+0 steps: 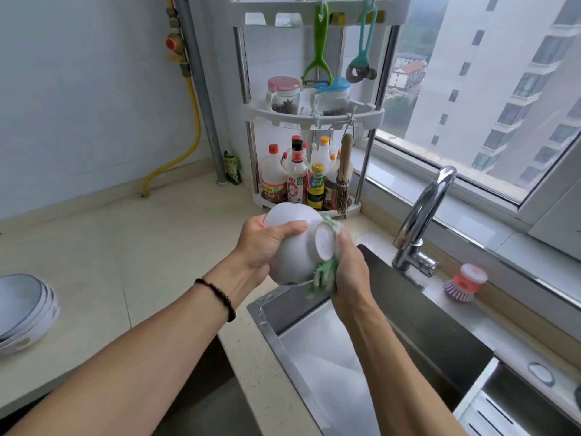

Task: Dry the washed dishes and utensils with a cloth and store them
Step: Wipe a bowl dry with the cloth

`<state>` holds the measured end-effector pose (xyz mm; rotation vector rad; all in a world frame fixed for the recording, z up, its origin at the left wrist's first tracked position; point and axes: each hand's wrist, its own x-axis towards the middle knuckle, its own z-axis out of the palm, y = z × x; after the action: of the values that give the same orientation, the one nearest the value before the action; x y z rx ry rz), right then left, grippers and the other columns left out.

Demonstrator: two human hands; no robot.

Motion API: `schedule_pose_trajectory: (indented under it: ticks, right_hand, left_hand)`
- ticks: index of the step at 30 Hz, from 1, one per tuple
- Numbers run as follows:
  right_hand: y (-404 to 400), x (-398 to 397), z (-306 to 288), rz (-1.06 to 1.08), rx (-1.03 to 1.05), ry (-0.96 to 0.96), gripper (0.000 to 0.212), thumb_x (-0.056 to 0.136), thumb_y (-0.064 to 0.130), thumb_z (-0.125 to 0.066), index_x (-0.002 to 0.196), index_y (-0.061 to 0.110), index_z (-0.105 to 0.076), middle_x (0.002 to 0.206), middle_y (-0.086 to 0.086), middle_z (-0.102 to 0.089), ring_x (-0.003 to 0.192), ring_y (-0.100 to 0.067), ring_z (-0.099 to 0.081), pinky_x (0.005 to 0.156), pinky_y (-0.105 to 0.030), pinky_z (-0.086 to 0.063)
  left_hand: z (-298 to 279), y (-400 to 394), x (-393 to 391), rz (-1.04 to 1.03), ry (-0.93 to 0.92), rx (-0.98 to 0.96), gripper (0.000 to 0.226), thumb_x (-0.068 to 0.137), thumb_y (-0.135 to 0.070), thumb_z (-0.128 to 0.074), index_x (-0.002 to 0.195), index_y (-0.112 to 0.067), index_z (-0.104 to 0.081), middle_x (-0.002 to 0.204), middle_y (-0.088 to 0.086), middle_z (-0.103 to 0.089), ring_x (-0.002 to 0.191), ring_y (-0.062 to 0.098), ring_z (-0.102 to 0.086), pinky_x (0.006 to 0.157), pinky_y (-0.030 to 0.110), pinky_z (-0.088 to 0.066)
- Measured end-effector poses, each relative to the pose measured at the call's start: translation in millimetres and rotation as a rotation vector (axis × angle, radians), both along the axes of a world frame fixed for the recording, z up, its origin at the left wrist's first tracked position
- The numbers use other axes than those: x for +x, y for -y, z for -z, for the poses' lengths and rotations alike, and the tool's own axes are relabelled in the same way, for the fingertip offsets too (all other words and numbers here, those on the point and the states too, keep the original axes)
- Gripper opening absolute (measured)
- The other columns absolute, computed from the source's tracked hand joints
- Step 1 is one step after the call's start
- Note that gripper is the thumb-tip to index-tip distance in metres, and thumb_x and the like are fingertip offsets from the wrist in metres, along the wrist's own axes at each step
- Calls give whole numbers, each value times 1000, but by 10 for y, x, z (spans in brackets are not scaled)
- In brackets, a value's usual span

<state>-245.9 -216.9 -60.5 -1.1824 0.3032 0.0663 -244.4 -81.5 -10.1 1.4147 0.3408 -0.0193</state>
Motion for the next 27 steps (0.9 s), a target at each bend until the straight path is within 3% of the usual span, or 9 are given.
schedule_pose_trajectory:
  ticks: [3, 6, 8, 10, 13, 17, 20, 24, 27]
  right_hand:
    - [-60, -138, 13, -53, -111, 141, 37, 108, 31, -38, 140, 26, -56, 141, -1, -57, 117, -18, -61, 93, -33, -56]
    - [-114, -186, 13, -135, -258, 179, 59, 100, 62, -39, 151, 34, -42, 158, 4, -39, 138, -13, -44, 113, -39, -41]
    - [-73, -118, -90, -154, -213, 110, 66, 92, 79, -36, 133, 35, -61, 141, -8, -59, 125, -25, -59, 105, -53, -48]
    - [-35, -90, -237, -147, -181, 102, 51, 103, 63, -26, 108, 33, -67, 115, -15, -71, 100, -25, -71, 90, -52, -57]
    - [-91, -296, -354, -243, -273, 226, 63, 105, 59, -17, 116, 17, -62, 101, -24, -70, 85, -32, -71, 81, -56, -57]
    - [-158, -249, -204, -205, -555, 359, 76, 95, 64, -16, 159, 23, -18, 167, 0, -18, 152, -11, -20, 126, -39, -18]
    - [-99, -3, -203, -113, -522, 281, 78, 92, 69, -21, 152, 23, -42, 156, -5, -42, 143, -17, -39, 119, -46, -32]
    - [-262, -168, -221, -149, -668, 518, 56, 101, 42, -26, 142, 17, -55, 149, -1, -49, 137, -7, -37, 114, -26, -28]
    - [-304, -114, -240, -189, -513, 420, 60, 96, 45, -31, 135, 12, -61, 142, -8, -58, 133, -20, -50, 115, -43, -38]
  left_hand:
    - [7, 30, 37, -70, -4, 73, 34, 71, -11, -87, 97, -13, -67, 107, 11, -70, 98, 34, -67, 81, 49, -59]
    - [-24, 66, 20, -85, 15, 176, 35, 69, -14, -89, 92, -19, -63, 104, 7, -67, 90, 27, -65, 74, 42, -59]
    - [-55, 121, -19, -44, 58, 259, 36, 69, -14, -90, 92, -19, -63, 100, 4, -67, 85, 21, -65, 71, 37, -58]
    - [-62, 182, -48, -53, 76, 315, 38, 70, -16, -90, 97, -18, -64, 100, 2, -66, 86, 20, -64, 72, 36, -58]
    - [-86, 216, -25, -164, 55, 286, 44, 71, -20, -90, 105, -14, -61, 97, -1, -64, 87, 20, -62, 68, 31, -56]
    - [-47, 207, -57, -132, 25, 246, 30, 75, -17, -88, 88, -17, -61, 89, -3, -64, 80, 13, -63, 59, 22, -52]
    - [0, 222, -147, -69, 18, 300, 29, 72, -16, -89, 86, -21, -63, 94, -1, -68, 82, 15, -65, 66, 30, -56]
    - [-71, 51, -253, 2, 31, 252, 16, 78, -10, -84, 82, -17, -69, 78, -1, -70, 70, 13, -66, 51, 20, -51]
    - [-96, -164, -376, 67, 39, 363, 30, 70, -17, -89, 94, -16, -71, 92, 3, -72, 83, 22, -69, 60, 29, -54]
